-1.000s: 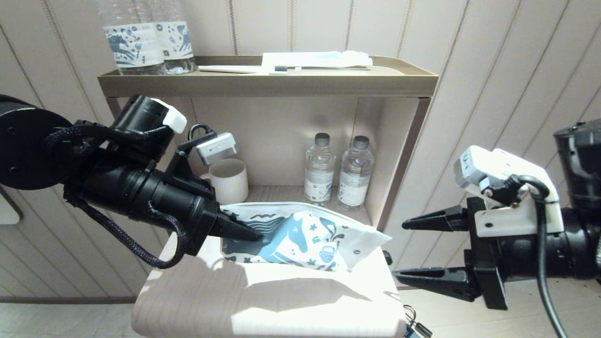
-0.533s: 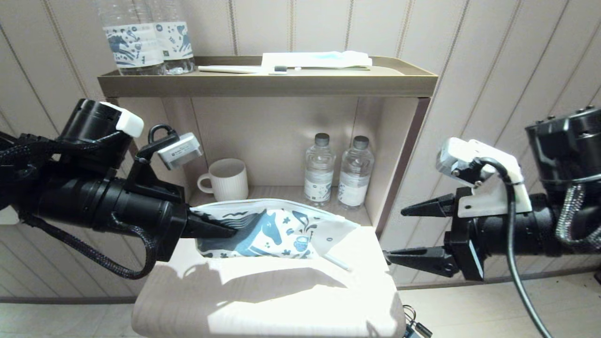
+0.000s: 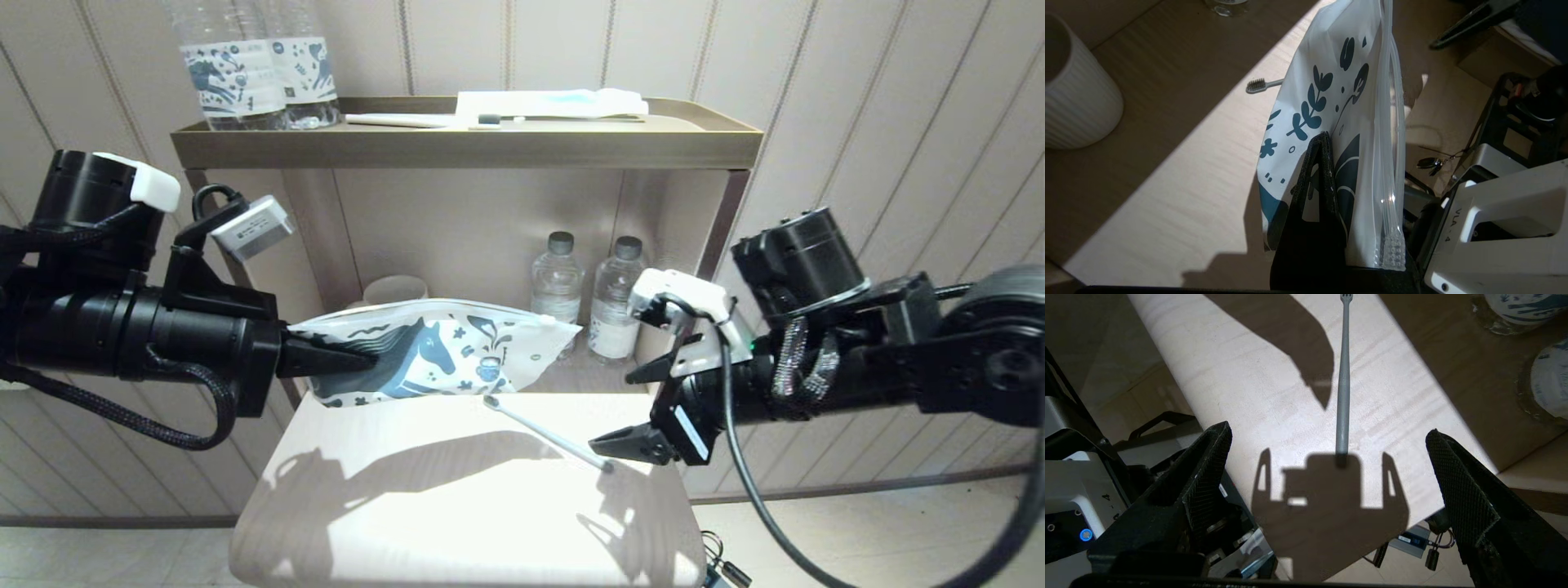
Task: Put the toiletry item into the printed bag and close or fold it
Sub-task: Pick up a toothbrush
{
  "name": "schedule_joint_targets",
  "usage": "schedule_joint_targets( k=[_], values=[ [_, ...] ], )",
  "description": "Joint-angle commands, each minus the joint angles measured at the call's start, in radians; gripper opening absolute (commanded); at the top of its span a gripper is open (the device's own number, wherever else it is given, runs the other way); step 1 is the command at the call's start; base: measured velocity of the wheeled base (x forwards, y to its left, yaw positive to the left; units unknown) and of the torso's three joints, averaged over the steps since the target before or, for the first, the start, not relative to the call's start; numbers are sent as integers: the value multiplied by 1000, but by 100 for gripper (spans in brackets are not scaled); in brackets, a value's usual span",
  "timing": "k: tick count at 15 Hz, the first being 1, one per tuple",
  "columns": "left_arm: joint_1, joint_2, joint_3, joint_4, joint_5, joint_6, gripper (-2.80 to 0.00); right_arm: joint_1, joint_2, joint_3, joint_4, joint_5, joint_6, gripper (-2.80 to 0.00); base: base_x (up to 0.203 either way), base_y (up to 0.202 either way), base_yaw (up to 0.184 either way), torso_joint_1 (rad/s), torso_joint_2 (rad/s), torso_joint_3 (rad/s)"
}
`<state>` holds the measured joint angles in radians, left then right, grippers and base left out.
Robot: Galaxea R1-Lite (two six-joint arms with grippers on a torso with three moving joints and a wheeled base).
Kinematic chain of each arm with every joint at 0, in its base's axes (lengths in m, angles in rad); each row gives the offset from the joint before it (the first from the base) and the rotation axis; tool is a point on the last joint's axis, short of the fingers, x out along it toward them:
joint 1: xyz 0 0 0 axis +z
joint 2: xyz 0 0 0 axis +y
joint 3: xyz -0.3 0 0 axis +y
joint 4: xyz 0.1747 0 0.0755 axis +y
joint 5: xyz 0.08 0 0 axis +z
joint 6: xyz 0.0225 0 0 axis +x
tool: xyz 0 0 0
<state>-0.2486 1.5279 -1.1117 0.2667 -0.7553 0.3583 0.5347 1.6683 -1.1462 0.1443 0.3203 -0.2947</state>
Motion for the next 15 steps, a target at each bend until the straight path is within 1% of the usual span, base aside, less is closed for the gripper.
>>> schedule_joint_targets(
  k=[1,4,6,9,12,15],
  values=[
    [8,8,-2,0,-4,1,-280,28,123,-34,0,-13,0,0,0,0,0,0,0,0],
    [10,-3,-2,0,-4,4,-280,38,184,-111,1,-34,35,0,0,0,0,0,0,0],
    [11,5,1,1,-6,7,-280,56,210,-128,3,-49,37,0,0,0,0,0,0,0],
    [9,-3,4,2,-6,5,-280,76,274,-137,0,-94,37,0,0,0,0,0,0,0],
    [9,-8,8,2,-7,5,-280,77,352,-189,0,-99,38,0,0,0,0,0,0,0],
    [9,-11,12,2,-10,7,-280,70,380,-206,-1,-114,39,0,0,0,0,0,0,0]
  ],
)
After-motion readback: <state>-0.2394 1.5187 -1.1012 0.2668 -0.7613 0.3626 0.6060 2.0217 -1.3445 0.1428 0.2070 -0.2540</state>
